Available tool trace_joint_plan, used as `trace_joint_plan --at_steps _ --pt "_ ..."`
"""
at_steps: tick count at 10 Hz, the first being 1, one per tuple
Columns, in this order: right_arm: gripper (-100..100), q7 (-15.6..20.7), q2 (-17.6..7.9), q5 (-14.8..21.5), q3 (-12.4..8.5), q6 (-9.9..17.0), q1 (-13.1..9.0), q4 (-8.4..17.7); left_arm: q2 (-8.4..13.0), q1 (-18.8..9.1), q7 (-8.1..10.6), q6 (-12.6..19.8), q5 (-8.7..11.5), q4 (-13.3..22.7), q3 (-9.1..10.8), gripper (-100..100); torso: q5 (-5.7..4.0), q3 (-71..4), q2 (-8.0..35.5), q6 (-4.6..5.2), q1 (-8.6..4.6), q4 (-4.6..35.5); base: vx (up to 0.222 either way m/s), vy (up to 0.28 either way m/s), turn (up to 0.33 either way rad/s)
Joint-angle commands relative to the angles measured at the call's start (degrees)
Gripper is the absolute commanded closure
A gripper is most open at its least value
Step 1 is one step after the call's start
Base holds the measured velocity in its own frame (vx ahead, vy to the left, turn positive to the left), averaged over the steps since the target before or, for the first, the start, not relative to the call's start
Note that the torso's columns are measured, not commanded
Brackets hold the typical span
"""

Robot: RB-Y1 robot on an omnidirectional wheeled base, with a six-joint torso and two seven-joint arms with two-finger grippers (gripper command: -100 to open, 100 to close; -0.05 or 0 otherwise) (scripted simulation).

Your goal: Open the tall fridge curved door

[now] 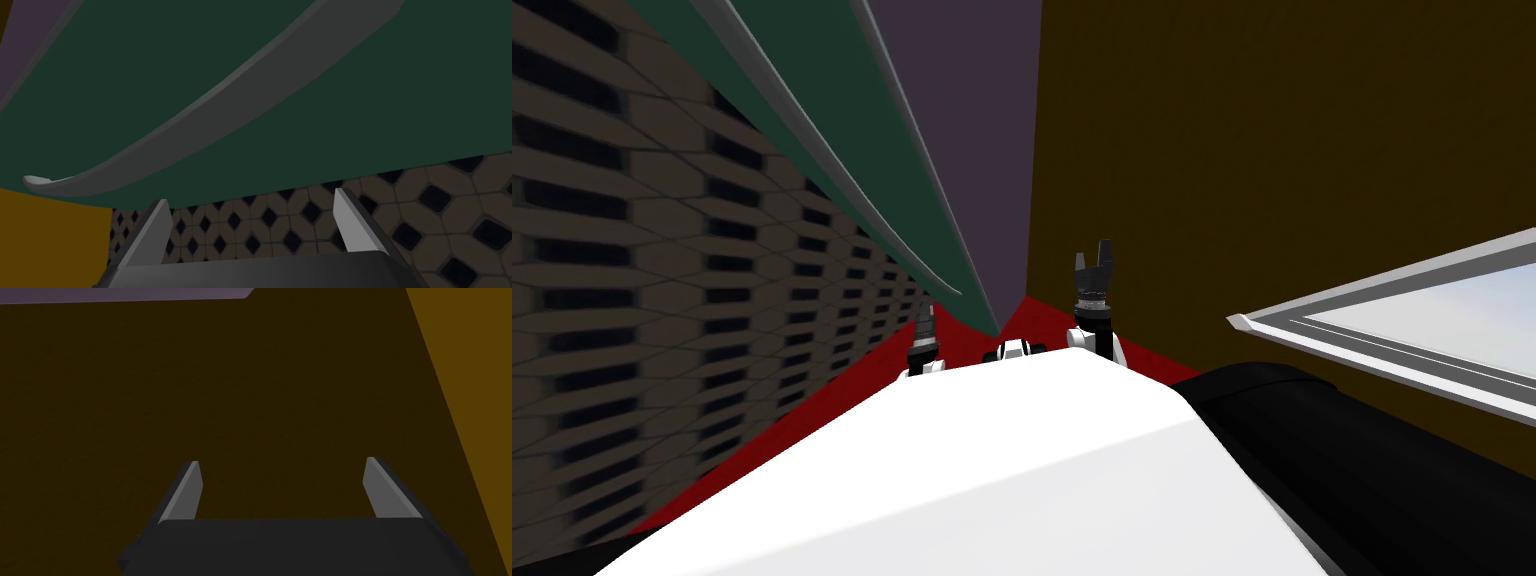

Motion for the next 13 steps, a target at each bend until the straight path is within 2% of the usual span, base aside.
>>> trace_joint_plan --at_steps 1,2,3,7,8,13 --pt "0 0.0 0.0 0.0 0.0 0.0 0.0 0.0 -0.32 -0.97 -1.2 -1.74 -0.12 4.12 0.43 -100 0.0 0.03 0.06 -0.01 0.03 0.01 0.05 -0.021 -0.023" --pt "0 0.0 0.0 0.0 0.0 0.0 0.0 0.0 -0.59 -1.56 -1.94 -2.69 -0.22 5.66 0.67 -100 0.01 0.01 0.01 0.0 0.03 0.0 0.072 -0.03 -0.041" --pt "0 0.0 0.0 0.0 0.0 0.0 0.0 0.0 -0.59 -1.56 -1.94 -2.69 -0.22 6.38 0.67 -100 -0.01 -0.06 -0.1 0.0 -0.01 -0.02 0.056 -0.025 -0.008" --pt "0 0.0 0.0 0.0 0.0 0.0 0.0 0.0 -1.85 -3.65 -4.62 -6.1 -0.56 14.04 1.55 -100 0.0 -0.08 -0.13 0.0 0.0 -0.03 0.076 -0.032 -0.026" --pt "0 0.0 0.0 0.0 0.0 0.0 0.0 0.0 -1.85 -3.65 -4.62 -6.1 -0.56 14.4 1.55 -100 -0.01 -0.07 -0.11 0.0 -0.01 -0.03 0.053 -0.023 -0.008" --pt "0 0.0 0.0 0.0 0.0 0.0 0.0 0.0 -4.67 -5.33 -6.79 -8.88 -0.84 20.82 2.27 -100 0.0 -0.05 -0.08 -0.01 0.01 -0.02 0.046 -0.017 -0.017"
